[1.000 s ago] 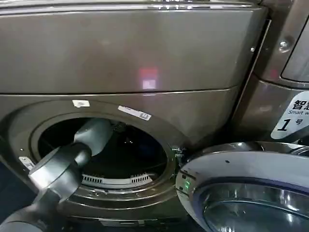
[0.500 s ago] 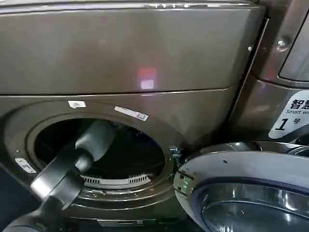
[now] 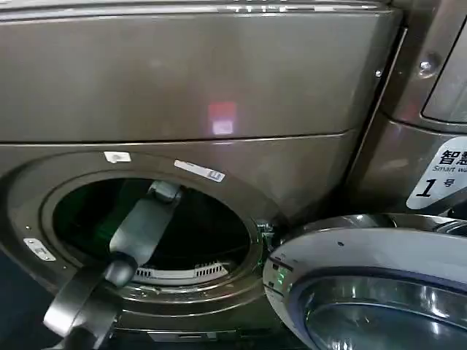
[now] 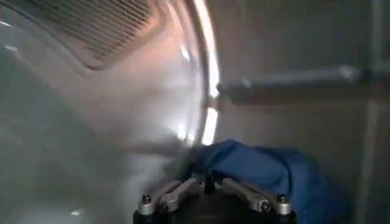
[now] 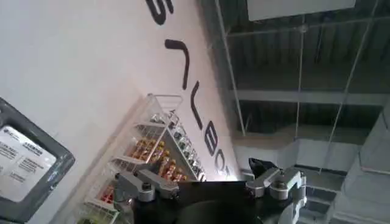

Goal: Grasp the clothes from the dryer.

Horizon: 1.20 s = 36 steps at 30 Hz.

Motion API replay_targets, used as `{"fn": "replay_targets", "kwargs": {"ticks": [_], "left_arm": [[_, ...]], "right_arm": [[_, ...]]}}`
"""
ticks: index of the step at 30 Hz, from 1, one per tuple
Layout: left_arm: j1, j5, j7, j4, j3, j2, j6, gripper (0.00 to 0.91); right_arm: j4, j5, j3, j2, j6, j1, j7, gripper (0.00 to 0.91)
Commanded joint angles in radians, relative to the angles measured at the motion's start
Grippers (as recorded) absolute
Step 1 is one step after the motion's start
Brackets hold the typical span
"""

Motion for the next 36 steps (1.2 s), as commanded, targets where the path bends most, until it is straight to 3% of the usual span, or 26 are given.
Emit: {"fn": "replay_targets", "kwargs": {"ticks": [1, 5, 6, 10, 20, 36], "left_arm": [[0.025, -0.075, -0.329, -0.027, -0.131, -0.055, -0.089, 0.0], [0.041, -0.049, -0.422, -0.049, -0.158, -0.066, -0.131, 0.0], [0.044, -0.029, -0.454, -0.044, -0.168, -0.072, -0.151, 0.0], [0.049, 0.04, -0.526, -0.032, -0.206, -0.094, -0.203, 0.0], [0.044, 0.052, -0.59, -0.036, -0.234, -0.129, -0.198, 0.0], [0.042, 0.061, -0.579, -0.021, -0.231, -0.133, -0.199, 0.0]], "right_arm": [[-0.001, 0.007, -0.004, 0.0, 0.005, 0.003, 0.0, 0.907], [-0.002, 0.009, -0.005, -0.002, 0.007, 0.002, 0.007, 0.907], [-0.004, -0.003, -0.01, -0.004, -0.001, 0.001, 0.039, 0.907], [-0.022, -0.067, -0.011, -0.003, -0.016, -0.005, 0.044, 0.907], [-0.042, -0.011, 0.015, -0.01, -0.017, -0.012, 0.081, 0.907], [-0.044, -0.01, 0.017, -0.016, -0.011, -0.011, 0.064, 0.907]]}}
